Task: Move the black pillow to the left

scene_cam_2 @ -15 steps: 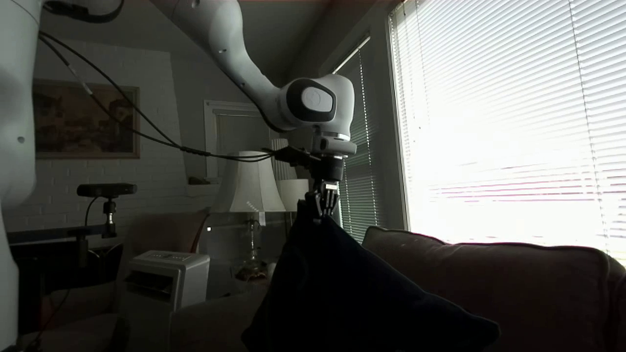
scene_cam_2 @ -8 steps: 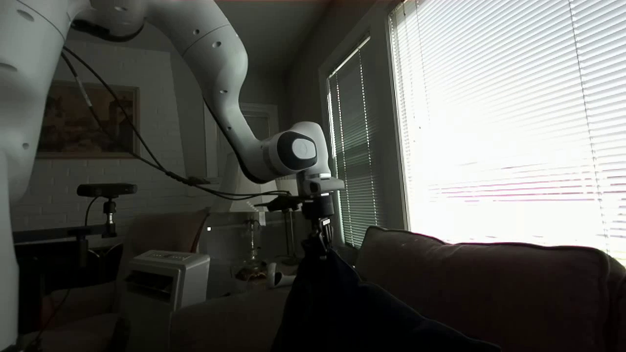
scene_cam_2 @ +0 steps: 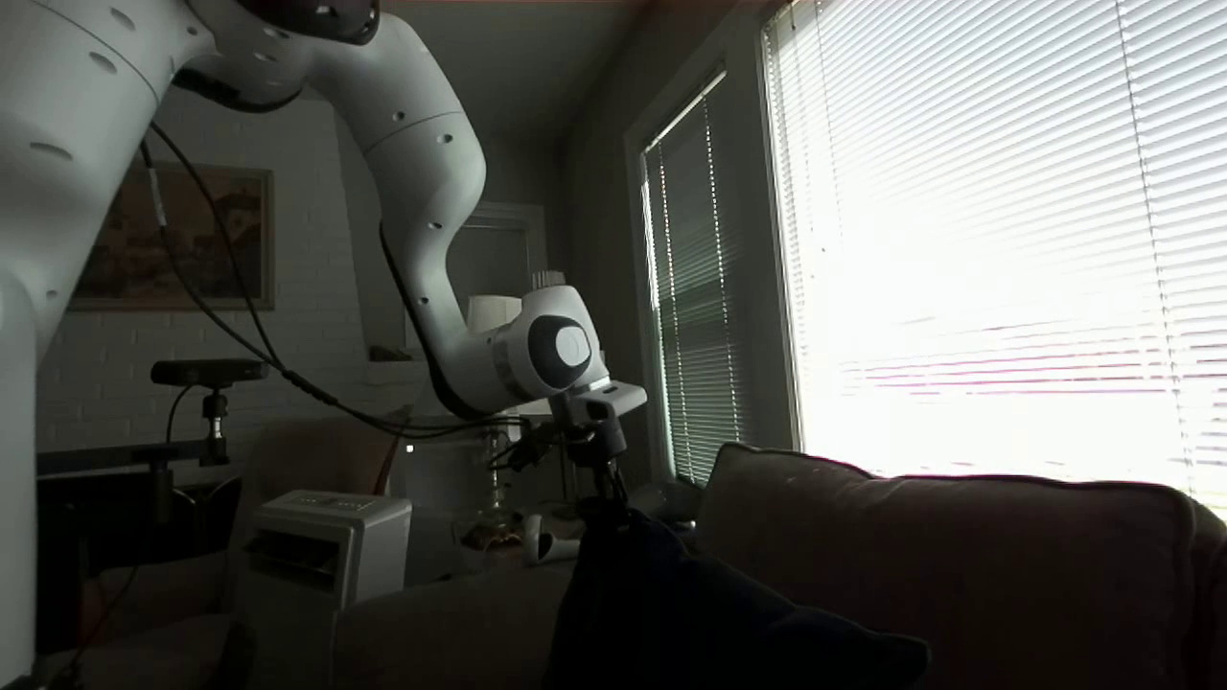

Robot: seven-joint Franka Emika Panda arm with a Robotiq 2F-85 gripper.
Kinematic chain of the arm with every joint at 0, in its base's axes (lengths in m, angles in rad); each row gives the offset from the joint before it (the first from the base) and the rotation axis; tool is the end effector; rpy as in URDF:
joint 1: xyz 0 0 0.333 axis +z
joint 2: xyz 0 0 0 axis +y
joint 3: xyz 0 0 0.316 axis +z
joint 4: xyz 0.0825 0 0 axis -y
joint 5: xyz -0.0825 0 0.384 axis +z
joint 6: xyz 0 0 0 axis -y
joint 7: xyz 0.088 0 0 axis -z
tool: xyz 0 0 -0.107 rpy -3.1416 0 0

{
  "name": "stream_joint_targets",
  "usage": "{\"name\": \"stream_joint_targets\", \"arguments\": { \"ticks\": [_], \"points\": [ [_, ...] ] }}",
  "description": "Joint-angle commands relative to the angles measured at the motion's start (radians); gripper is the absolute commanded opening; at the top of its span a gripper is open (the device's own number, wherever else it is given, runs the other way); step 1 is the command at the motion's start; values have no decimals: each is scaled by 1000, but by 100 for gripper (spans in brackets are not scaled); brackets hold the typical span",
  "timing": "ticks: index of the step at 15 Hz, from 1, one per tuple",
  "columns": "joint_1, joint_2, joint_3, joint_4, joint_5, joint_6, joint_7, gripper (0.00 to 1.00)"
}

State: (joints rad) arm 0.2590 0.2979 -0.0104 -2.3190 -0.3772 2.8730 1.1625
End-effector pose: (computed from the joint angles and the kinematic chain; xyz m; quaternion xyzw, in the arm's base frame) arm 0.5223 0.1540 0.2366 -0.9506 0.2742 -0.1432 0.0249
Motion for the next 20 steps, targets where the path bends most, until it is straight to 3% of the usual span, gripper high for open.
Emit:
{"name": "stream_joint_targets", "arguments": {
  "ticks": [1, 6, 7, 8, 9, 11, 14, 17, 20],
  "points": [
    [4, 56, -12, -46, -90, 214, -66, 3],
    [-130, 142, 122, -52, -73, 450, -163, 3],
    [-136, 154, 148, -62, 90, 485, -316, 35],
    [-175, 160, 186, -66, 119, 499, -343, 37],
    [-227, 164, 209, -58, 6, 505, -246, 43],
    [-393, 131, 361, -100, 0, 461, -182, 57],
    [-611, 168, 562, -130, -64, 488, -62, 77],
    [-834, 199, 721, -156, -127, 533, 15, 97],
    [-1053, 204, 845, -153, -176, 561, 61, 100]
  ]
}}
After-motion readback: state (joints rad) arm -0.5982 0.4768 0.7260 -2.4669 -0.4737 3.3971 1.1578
